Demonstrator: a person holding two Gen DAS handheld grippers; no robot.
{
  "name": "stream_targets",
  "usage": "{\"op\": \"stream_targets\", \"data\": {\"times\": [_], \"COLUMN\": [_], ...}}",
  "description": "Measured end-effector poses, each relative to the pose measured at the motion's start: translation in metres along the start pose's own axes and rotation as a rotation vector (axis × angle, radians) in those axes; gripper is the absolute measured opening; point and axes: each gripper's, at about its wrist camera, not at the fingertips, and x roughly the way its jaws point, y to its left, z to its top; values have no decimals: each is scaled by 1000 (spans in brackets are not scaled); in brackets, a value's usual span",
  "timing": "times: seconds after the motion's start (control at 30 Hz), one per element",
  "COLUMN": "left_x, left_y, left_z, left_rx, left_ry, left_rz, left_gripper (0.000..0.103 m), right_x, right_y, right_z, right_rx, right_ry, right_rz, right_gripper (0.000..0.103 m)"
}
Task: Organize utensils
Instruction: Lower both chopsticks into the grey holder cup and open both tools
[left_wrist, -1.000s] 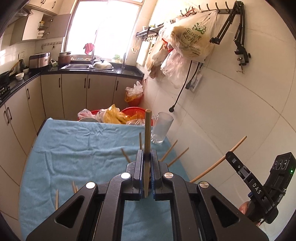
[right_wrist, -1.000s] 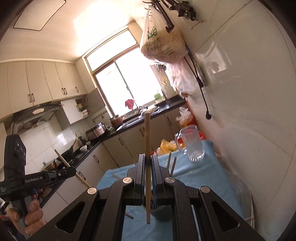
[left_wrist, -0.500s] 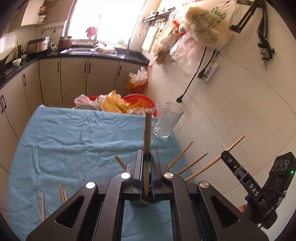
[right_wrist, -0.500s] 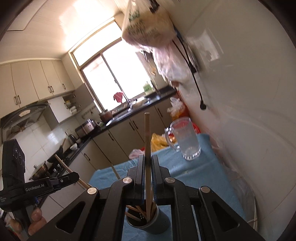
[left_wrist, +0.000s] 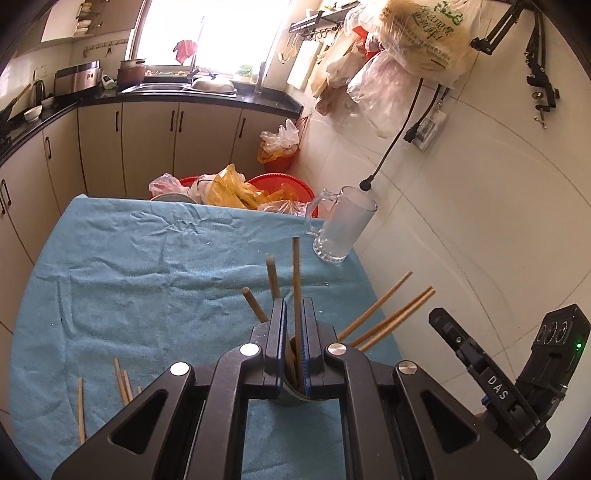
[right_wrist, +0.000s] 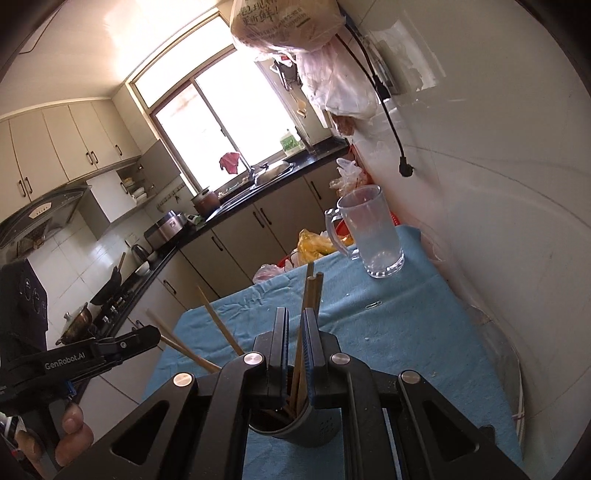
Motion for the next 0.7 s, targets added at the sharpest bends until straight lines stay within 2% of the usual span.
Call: {"op": "stream_targets", "data": {"times": [0.17, 0.23, 0.33, 0.47, 0.53, 0.7], "left_x": [-23, -34, -54, -76, -84, -89], "left_y": [1, 2, 4, 14, 23, 59], "left_z": [-7, -13, -26, -54, -73, -132], "left_rx": [-2, 3, 11, 24, 24, 13], "left_ry": [-33, -53, -93, -124, -130, -102], "left_rz": [-11, -6, 13, 40, 64, 160], "left_gripper": [8, 18, 24, 27, 32, 35], "right_x": [-19, -29, -42, -47, -45, -28], "right_y": [6, 10, 18, 37, 46, 65], "right_z": [0, -3, -15, -47, -65, -120], "right_rx": [-7, -20, -51, -127, -154, -226], "right_ry": [-35, -46, -58, -30, -5, 62], "right_rz": [-1, -3, -19, -38, -42, -70], "right_gripper": [16, 19, 24, 33, 44, 45]}}
